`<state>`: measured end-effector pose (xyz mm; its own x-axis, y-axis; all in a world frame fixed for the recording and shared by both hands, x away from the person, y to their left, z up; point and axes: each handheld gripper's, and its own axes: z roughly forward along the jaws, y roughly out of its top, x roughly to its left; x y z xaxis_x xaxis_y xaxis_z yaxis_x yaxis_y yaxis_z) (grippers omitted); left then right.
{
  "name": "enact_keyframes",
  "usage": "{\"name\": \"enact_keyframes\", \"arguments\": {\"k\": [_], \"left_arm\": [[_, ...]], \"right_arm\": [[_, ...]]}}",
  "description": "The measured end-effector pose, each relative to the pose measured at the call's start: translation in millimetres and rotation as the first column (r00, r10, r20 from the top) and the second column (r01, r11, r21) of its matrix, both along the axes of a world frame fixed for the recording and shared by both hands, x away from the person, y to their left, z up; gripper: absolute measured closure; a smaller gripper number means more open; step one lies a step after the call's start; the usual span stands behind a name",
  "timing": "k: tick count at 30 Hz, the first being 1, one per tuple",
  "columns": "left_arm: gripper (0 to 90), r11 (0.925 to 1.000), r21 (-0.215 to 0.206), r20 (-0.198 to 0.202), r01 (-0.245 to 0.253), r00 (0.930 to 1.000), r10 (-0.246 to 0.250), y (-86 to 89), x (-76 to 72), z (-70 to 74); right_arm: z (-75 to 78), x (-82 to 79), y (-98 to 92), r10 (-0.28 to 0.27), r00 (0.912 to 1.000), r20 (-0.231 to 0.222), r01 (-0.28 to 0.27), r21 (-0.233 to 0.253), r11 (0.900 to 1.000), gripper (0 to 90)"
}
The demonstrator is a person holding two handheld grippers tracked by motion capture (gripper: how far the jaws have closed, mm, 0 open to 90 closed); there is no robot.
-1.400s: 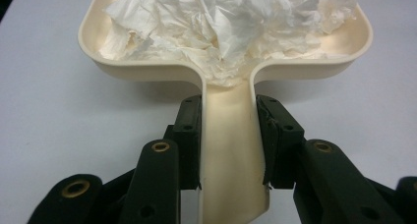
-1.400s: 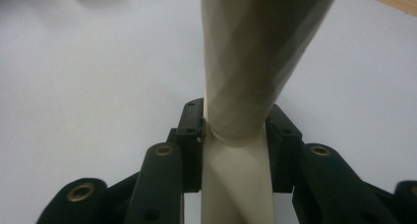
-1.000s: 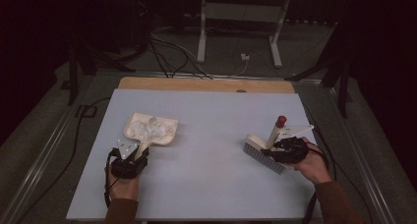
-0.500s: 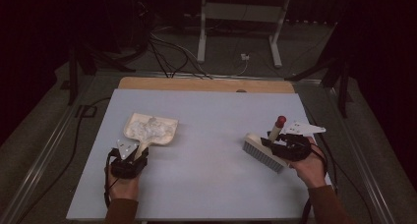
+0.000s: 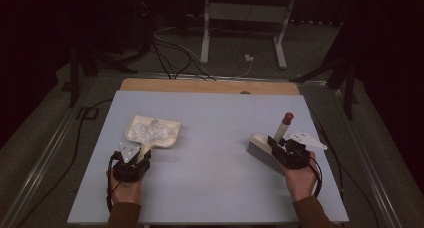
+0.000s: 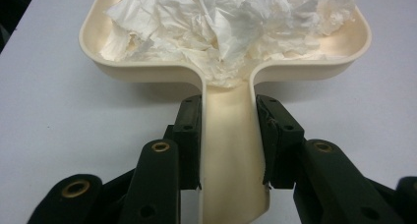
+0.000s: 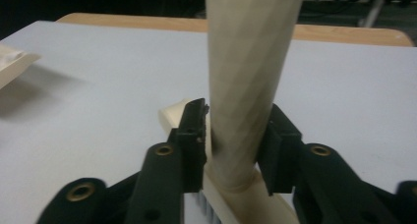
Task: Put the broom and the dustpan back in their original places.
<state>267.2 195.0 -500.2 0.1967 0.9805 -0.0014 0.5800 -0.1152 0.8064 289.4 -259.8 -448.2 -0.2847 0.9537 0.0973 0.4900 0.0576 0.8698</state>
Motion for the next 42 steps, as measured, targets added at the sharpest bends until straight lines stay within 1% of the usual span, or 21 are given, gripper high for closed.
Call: {"name": "enact_keyframes", "arguments": {"k": [3, 6, 9, 12, 13, 16, 19, 22, 24, 26, 29, 31, 34, 35, 37, 38, 39, 40, 42], "left_arm": [[66.4, 1.0000, -0.001, 0.004, -0.004, 1.0000, 0.004, -0.1, -0.4, 0.1], [66.5, 0.9999, 0.002, 0.009, -0.011, 0.9999, 0.011, 0.7, -1.1, 0.4], [66.5, 0.9998, 0.003, 0.010, -0.021, 0.9997, 0.021, 1.5, -1.9, 0.7], [66.4, 0.9994, 0.000, 0.014, -0.035, 0.9993, 0.035, 1.8, -2.6, 0.6], [66.5, 0.9993, 0.001, 0.014, -0.037, 0.9992, 0.037, 2.1, -2.5, 0.5], [66.5, 0.9992, 0.004, 0.011, -0.040, 0.9991, 0.040, 2.3, -2.8, 0.1], [66.5, 0.9990, 0.005, 0.013, -0.045, 0.9989, 0.045, 2.5, -3.2, 0.3], [66.5, 0.9988, 0.004, 0.012, -0.048, 0.9988, 0.048, 2.9, -3.4, 0.2], [66.5, 0.9988, 0.003, 0.013, -0.050, 0.9987, 0.050, 3.0, -3.6, 0.1], [66.5, 0.9986, 0.006, 0.015, -0.054, 0.9985, 0.053, 3.0, -4.0, 0.2], [66.5, 0.9982, 0.006, 0.015, -0.059, 0.9982, 0.059, 3.5, -4.8, 0.1], [66.5, 0.9980, 0.007, 0.013, -0.062, 0.9980, 0.062, 4.0, -5.5, -0.2], [66.5, 0.9975, 0.007, 0.015, -0.071, 0.9974, 0.071, 4.1, -6.8, -0.6], [66.5, 0.9974, 0.008, 0.016, -0.072, 0.9973, 0.072, 4.2, -7.0, -0.6], [66.5, 0.9969, 0.010, 0.015, -0.078, 0.9969, 0.077, 4.2, -7.6, -0.9], [66.5, 0.9969, 0.011, 0.015, -0.078, 0.9969, 0.078, 4.6, -8.0, -1.2], [66.5, 0.9969, 0.011, 0.013, -0.078, 0.9968, 0.078, 4.8, -8.3, -1.3], [66.5, 0.9967, 0.010, 0.011, -0.081, 0.9967, 0.080, 4.8, -8.7, -1.5], [66.4, 0.9965, 0.009, 0.012, -0.083, 0.9965, 0.083, 5.2, -9.1, -1.9]], "right_arm": [[-0.1, 3.5, 1.1, -0.016, 0.9999, -0.001, 0.016, -0.004, 1.000, 70.9], [1.5, 7.7, -2.3, -0.005, 0.9998, -0.018, 0.005, -0.001, 1.000, 71.1], [4.6, 10.7, -8.7, 0.030, 0.9988, -0.038, -0.030, -0.009, 0.999, 71.2], [8.1, 11.0, -14.8, 0.066, 0.9973, -0.031, -0.067, -0.032, 0.997, 71.3], [9.7, 11.1, -17.0, 0.075, 0.9966, -0.034, -0.077, -0.046, 0.996, 71.3], [14.7, 10.9, -24.8, 0.107, 0.9936, -0.037, -0.109, -0.049, 0.993, 71.3], [19.8, 11.5, -33.4, 0.148, 0.9876, -0.052, -0.150, -0.029, 0.988, 71.3], [23.5, 12.7, -41.3, 0.205, 0.9755, -0.079, -0.206, 0.000, 0.979, 71.4], [25.3, 12.1, -45.5, 0.234, 0.9687, -0.084, -0.234, 0.004, 0.972, 71.4], [26.5, 11.5, -48.5, 0.270, 0.9577, -0.099, -0.271, 0.010, 0.963, 71.4], [27.2, 10.7, -51.3, 0.332, 0.9346, -0.128, -0.336, -0.010, 0.942, 71.4], [26.8, 10.7, -53.0, 0.375, 0.9146, -0.152, -0.381, -0.013, 0.925, 71.4], [25.6, 10.9, -56.1, 0.427, 0.8851, -0.184, -0.434, 0.007, 0.901, 71.5], [25.4, 10.6, -56.7, 0.446, 0.8725, -0.199, -0.453, 0.012, 0.891, 71.5], [25.4, 10.2, -57.3, 0.462, 0.8598, -0.217, -0.472, 0.008, 0.882, 71.5], [25.7, 10.2, -58.1, 0.472, 0.8524, -0.224, -0.481, 0.018, 0.877, 71.5], [26.3, 10.6, -59.4, 0.490, 0.8405, -0.231, -0.494, 0.044, 0.868, 71.5], [26.9, 10.9, -60.3, 0.504, 0.8303, -0.238, -0.505, 0.062, 0.861, 71.5], [27.4, 12.2, -61.7, 0.536, 0.8063, -0.251, -0.529, 0.098, 0.843, 71.5]]}}
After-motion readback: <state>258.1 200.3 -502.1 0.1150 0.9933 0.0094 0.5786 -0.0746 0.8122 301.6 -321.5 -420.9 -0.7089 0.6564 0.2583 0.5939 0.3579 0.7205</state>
